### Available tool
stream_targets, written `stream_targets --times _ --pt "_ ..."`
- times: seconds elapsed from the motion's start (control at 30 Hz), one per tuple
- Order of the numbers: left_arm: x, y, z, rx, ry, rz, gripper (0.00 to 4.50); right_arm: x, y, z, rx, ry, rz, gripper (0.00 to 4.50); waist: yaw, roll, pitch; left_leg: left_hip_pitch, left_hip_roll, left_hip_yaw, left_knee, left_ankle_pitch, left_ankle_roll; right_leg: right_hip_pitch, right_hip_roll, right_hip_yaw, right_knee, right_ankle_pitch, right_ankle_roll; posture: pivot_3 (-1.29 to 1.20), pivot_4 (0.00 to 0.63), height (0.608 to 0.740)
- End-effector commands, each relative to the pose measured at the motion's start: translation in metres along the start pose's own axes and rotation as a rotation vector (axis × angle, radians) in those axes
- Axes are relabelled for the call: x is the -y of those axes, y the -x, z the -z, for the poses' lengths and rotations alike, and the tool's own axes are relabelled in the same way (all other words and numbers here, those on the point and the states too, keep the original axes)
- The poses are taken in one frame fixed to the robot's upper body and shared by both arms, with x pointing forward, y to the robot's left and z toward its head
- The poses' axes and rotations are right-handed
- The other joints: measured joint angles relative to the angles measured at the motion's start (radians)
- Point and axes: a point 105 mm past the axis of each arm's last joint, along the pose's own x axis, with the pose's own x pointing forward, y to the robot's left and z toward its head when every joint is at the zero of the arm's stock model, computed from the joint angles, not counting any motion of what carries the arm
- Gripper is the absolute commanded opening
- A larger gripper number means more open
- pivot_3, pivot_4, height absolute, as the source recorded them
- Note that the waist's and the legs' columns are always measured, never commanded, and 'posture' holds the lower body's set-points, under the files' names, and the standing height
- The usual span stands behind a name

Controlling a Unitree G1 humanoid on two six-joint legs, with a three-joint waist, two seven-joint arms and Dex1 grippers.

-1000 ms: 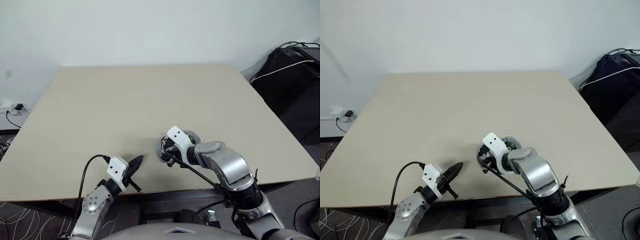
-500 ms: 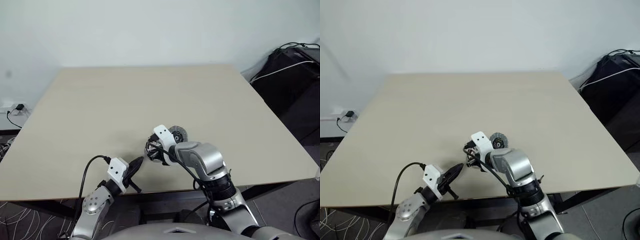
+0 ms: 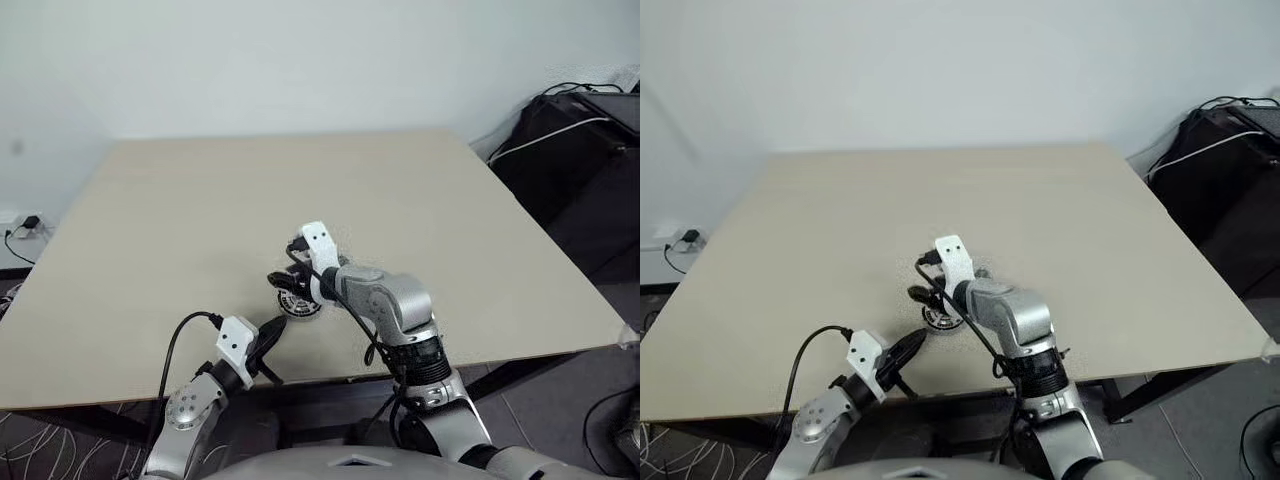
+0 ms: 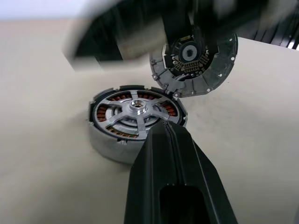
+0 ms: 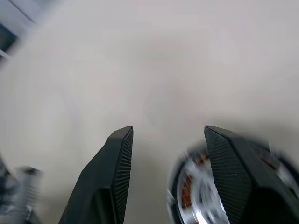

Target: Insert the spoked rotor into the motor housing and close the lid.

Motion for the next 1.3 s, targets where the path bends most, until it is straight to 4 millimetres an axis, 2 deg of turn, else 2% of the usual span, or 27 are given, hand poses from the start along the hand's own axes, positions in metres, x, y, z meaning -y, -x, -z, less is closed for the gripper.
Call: stream_targets --times 0.03,0.1,0.17,0.23,0.33,0.43,0.53,0.6,0.67,0.77,0.9,1.03,1.3 --pt "0.001 -0.003 -0.011 0.036 -0.019 0.01 0.0 -0.026 0.019 -0.041 0.226 0.126 -0.12 2.61 0.0 0.0 0.0 0.0 0.0 0.0 0.0 0.0 0.0 0.0 0.0 0.0 0.0 0.0 0.0 0.0 0.0 0.74" --pt "0.0 -0.003 -0.011 0.036 -0.019 0.008 0.0 -0.029 0.032 -0.057 0.346 0.154 -0.129 2.61 0.0 0.0 0.0 -0.001 0.0 0.0 -0.001 0.0 0.001 -0.001 0.0 0.001 -0.001 0.0 0.0 0.0 0.0 0.74" --pt "0.0 -0.002 -0.011 0.04 -0.018 0.001 0.0 -0.02 0.043 -0.068 0.438 0.175 -0.061 2.61 0.0 0.0 0.0 -0.001 0.0 0.0 -0.001 -0.001 0.001 -0.001 0.0 0.001 -0.001 0.0 0.0 0.0 0.0 0.74" --pt "0.0 -0.001 -0.011 0.041 -0.017 -0.003 0.0 -0.006 0.052 -0.072 0.491 0.218 0.04 1.99 0.001 0.0 0.0 0.0 0.0 0.0 -0.001 -0.001 0.001 -0.001 0.0 0.001 -0.001 0.0 0.0 0.0 0.0 0.74" --pt "0.0 0.001 -0.011 0.04 -0.016 -0.004 0.0 0.02 0.065 -0.069 0.517 0.316 0.21 1.01 0.002 -0.001 0.0 0.0 -0.001 0.0 0.0 -0.001 0.001 -0.001 -0.002 0.002 -0.001 -0.002 -0.004 0.0 0.0 0.74" --pt "0.0 0.003 -0.011 0.036 -0.018 -0.004 0.0 0.055 0.082 -0.054 0.499 0.338 0.399 0.04 0.002 -0.001 0.0 0.0 -0.001 0.001 0.0 -0.001 0.001 -0.001 -0.002 0.003 -0.001 -0.002 -0.004 0.0 0.0 0.74" --pt "-0.001 0.004 -0.011 0.033 -0.019 -0.003 0.0 0.087 0.101 -0.032 0.436 0.382 0.587 0.04 0.002 -0.001 0.0 0.0 0.0 0.001 -0.001 0.0 0.0 -0.001 -0.002 0.003 -0.001 -0.003 -0.005 0.0 0.0 0.74" --pt "-0.002 0.005 -0.012 0.031 -0.022 0.001 0.0 0.108 0.114 -0.006 0.335 0.407 0.691 0.04 0.003 -0.001 0.0 0.0 0.0 0.001 -0.001 0.0 0.0 -0.001 -0.002 0.003 -0.001 -0.003 -0.006 0.0 0.0 0.74" --pt "-0.003 0.006 -0.013 0.03 -0.024 0.004 0.0 0.117 0.118 0.019 0.238 0.388 0.71 0.04 0.004 -0.001 0.0 0.0 0.0 0.001 -0.001 0.0 0.0 -0.001 -0.002 0.003 -0.001 -0.003 -0.006 0.0 0.0 0.74" --pt "-0.005 0.006 -0.014 0.024 -0.03 0.012 0.0 0.112 0.111 0.065 0.031 0.402 0.603 0.04 0.002 0.0 0.0 0.0 0.0 0.001 0.0 0.0 0.001 -0.001 -0.002 0.003 -0.001 -0.003 -0.006 0.0 0.0 0.74" --pt "-0.006 0.006 -0.014 0.017 -0.034 0.022 0.0 0.097 0.101 0.085 -0.008 0.409 0.493 0.04 -0.001 0.0 0.0 0.001 0.002 0.001 0.0 -0.001 0.001 0.0 0.0 0.003 -0.001 -0.004 -0.006 0.0 0.0 0.74" --pt "-0.006 0.005 -0.015 0.014 -0.035 0.028 0.0 0.088 0.089 0.08 0.07 0.366 0.462 0.04 0.003 -0.001 0.001 0.001 0.003 0.001 0.001 -0.001 0.001 0.0 0.0 0.002 0.0 -0.004 -0.006 0.0 0.0 0.74" --pt "-0.005 0.007 -0.013 0.009 -0.029 0.023 0.0 0.072 0.077 0.052 0.253 0.312 0.397 0.04 0.008 -0.003 0.002 0.001 0.003 0.001 0.002 0.0 0.001 0.001 0.0 0.003 -0.001 -0.003 -0.006 0.0 0.0 0.74"
